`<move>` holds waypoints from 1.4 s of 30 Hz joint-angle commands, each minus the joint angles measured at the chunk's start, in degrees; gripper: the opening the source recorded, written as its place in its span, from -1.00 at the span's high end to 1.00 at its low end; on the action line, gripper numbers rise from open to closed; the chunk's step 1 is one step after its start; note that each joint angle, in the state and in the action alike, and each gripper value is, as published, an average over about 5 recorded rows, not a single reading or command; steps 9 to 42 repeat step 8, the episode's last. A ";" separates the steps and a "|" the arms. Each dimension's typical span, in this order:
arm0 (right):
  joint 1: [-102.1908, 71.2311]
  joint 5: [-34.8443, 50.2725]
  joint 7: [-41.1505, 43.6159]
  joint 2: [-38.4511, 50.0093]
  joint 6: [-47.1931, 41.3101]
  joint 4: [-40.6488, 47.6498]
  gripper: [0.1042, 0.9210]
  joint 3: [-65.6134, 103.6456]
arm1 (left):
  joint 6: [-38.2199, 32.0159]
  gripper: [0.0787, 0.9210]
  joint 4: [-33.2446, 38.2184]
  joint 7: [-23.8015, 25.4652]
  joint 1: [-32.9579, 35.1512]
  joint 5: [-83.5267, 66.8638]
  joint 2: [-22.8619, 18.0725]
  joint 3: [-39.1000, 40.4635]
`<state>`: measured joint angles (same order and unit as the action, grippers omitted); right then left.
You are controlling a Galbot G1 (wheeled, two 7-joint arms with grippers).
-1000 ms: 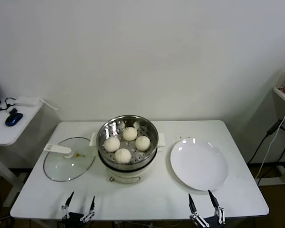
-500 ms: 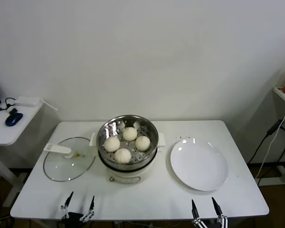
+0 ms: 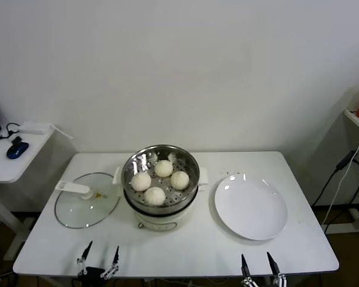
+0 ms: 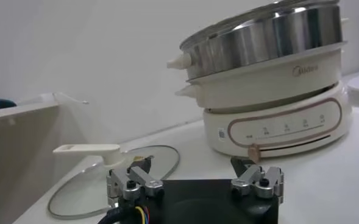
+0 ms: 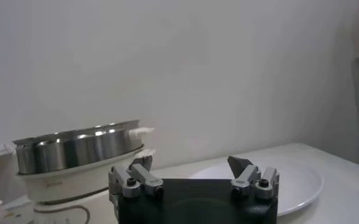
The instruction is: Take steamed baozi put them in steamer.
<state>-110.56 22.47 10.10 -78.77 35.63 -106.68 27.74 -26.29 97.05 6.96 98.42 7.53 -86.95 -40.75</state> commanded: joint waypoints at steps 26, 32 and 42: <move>-0.47 0.00 -0.29 -0.18 -0.06 0.03 -0.76 -0.02 | 0.17 -0.77 0.10 0.14 0.04 -0.66 0.00 0.08; -0.47 0.00 -0.29 -0.18 -0.06 0.03 -0.76 -0.02 | 0.17 -0.77 0.10 0.14 0.04 -0.66 0.00 0.08; -0.47 0.00 -0.29 -0.18 -0.06 0.03 -0.76 -0.02 | 0.17 -0.77 0.10 0.14 0.04 -0.66 0.00 0.08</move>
